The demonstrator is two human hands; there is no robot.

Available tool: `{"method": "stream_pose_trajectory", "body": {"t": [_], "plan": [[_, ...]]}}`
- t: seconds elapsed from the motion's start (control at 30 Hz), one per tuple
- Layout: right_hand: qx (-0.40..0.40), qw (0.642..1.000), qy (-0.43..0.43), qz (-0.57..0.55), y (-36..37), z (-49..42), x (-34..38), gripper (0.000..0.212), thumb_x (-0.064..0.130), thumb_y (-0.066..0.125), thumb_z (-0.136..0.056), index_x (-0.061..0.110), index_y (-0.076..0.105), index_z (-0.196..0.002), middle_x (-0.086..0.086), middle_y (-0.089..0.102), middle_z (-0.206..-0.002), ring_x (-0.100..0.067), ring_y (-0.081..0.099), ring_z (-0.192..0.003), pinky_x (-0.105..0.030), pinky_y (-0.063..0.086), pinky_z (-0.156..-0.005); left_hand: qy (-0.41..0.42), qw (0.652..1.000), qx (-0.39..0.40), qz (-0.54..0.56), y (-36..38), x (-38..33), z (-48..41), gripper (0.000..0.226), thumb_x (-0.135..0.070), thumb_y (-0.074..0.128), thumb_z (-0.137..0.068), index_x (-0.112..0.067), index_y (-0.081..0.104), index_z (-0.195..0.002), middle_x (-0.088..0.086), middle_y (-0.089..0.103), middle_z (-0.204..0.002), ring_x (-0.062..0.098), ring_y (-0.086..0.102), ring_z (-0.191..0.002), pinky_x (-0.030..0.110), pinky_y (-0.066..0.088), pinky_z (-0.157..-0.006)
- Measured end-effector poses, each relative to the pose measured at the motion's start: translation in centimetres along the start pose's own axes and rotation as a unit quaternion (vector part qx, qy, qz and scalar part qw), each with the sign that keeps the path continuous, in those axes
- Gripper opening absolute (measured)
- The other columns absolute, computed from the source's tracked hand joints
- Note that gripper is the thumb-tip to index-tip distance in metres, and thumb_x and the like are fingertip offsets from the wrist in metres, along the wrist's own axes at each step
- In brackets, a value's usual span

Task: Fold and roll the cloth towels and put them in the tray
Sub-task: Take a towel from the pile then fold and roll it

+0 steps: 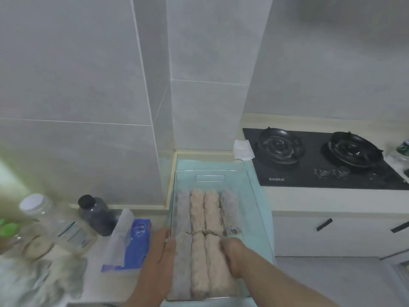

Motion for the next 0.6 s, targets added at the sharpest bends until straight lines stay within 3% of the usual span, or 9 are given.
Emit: {"method": "stream_pose_trajectory", "body": {"t": [0.07,0.13,0.2,0.23,0.3,0.4,0.5,0.53,0.6], "plan": [[0.023,1.0,0.013,0.006,1.4,-0.2,-0.1,0.028,0.012,0.04,-0.097,0.003,0.064,-0.087,-0.013,0.064,-0.075,-0.024,0.061,-0.066,-0.024,0.049,-0.051,-0.001,1.0,0.01,0.017,0.3,-0.1,-0.1,0.033,-0.033,0.04,-0.097,-0.066,0.045,-0.1,-0.032,0.056,-0.103,-0.015,0.052,-0.092,0.02,0.042,-0.088],[0.025,0.998,0.003,0.049,2.4,-0.8,0.4,0.029,0.015,0.042,-0.098,-0.001,0.064,-0.108,-0.017,0.068,-0.102,-0.029,0.065,-0.093,-0.034,0.056,-0.074,-0.013,0.999,-0.006,0.037,0.1,0.0,-0.1,0.032,-0.038,0.038,-0.094,-0.068,0.048,-0.094,-0.041,0.057,-0.094,-0.015,0.053,-0.093,0.015,0.04,-0.084],[-0.016,0.99,-0.025,0.141,2.3,-1.3,0.9,0.042,0.024,0.043,-0.097,0.001,0.049,-0.132,-0.015,0.055,-0.133,-0.028,0.053,-0.122,-0.033,0.043,-0.1,-0.018,0.999,-0.003,0.048,0.2,-0.1,0.0,0.019,-0.043,0.036,-0.09,-0.057,0.045,-0.099,-0.046,0.055,-0.093,-0.016,0.053,-0.095,0.017,0.038,-0.086],[-0.082,0.968,-0.045,0.234,0.9,-0.9,1.3,0.049,0.03,0.045,-0.095,0.005,0.044,-0.137,-0.013,0.048,-0.14,-0.027,0.047,-0.127,-0.033,0.038,-0.105,-0.013,0.999,0.004,0.049,0.3,-0.2,0.0,0.017,-0.045,0.036,-0.088,-0.054,0.042,-0.101,-0.046,0.054,-0.094,-0.018,0.052,-0.094,0.017,0.037,-0.086],[-0.157,0.923,-0.077,0.343,-0.7,0.4,2.7,0.048,0.034,0.045,-0.092,0.012,0.046,-0.135,-0.01,0.045,-0.14,-0.026,0.045,-0.128,-0.034,0.036,-0.105,-0.017,0.998,0.016,0.055,0.3,-0.4,0.2,0.014,-0.044,0.035,-0.089,-0.052,0.04,-0.101,-0.034,0.055,-0.097,-0.013,0.053,-0.093,0.009,0.037,-0.078],[-0.074,0.914,-0.106,0.386,0.9,0.3,3.0,0.041,0.019,0.038,-0.098,0.003,0.048,-0.135,-0.015,0.049,-0.14,-0.027,0.048,-0.129,-0.032,0.039,-0.105,-0.007,0.999,0.017,0.049,0.0,-0.5,0.1,0.019,-0.049,0.035,-0.084,-0.049,0.043,-0.101,-0.026,0.051,-0.105,0.0,0.053,-0.101,0.01,0.039,-0.079],[0.001,0.952,-0.069,0.299,1.8,0.9,2.4,0.046,0.026,0.034,-0.099,0.003,0.043,-0.138,-0.013,0.047,-0.142,-0.027,0.05,-0.123,-0.035,0.045,-0.096,0.003,0.999,0.024,0.039,0.0,-0.5,0.1,0.022,-0.057,0.034,-0.088,-0.049,0.045,-0.106,-0.024,0.053,-0.113,0.0,0.054,-0.107,0.028,0.042,-0.1],[0.022,0.964,-0.04,0.262,1.9,1.2,1.8,0.044,0.03,0.032,-0.1,0.004,0.044,-0.134,-0.013,0.049,-0.139,-0.026,0.053,-0.114,-0.034,0.047,-0.086,0.002,0.999,0.026,0.038,-0.1,-0.6,0.2,0.02,-0.055,0.034,-0.091,-0.048,0.045,-0.106,-0.024,0.053,-0.113,-0.003,0.054,-0.105,0.025,0.042,-0.101],[0.056,0.986,0.027,0.157,1.8,1.7,0.3,0.042,0.036,0.034,-0.099,0.003,0.058,-0.109,-0.013,0.065,-0.112,-0.025,0.061,-0.088,-0.034,0.051,-0.071,0.003,0.997,0.029,0.068,-0.2,-1.1,0.2,0.014,-0.038,0.036,-0.097,-0.044,0.046,-0.103,-0.023,0.054,-0.109,-0.016,0.054,-0.095,0.003,0.042,-0.082]]}}
Point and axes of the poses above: each hand's wrist, its own z-axis away from the middle knuckle, its own y-axis out of the palm, x = y × z, the point moved 10 cm from there along -z, towards the middle knuckle
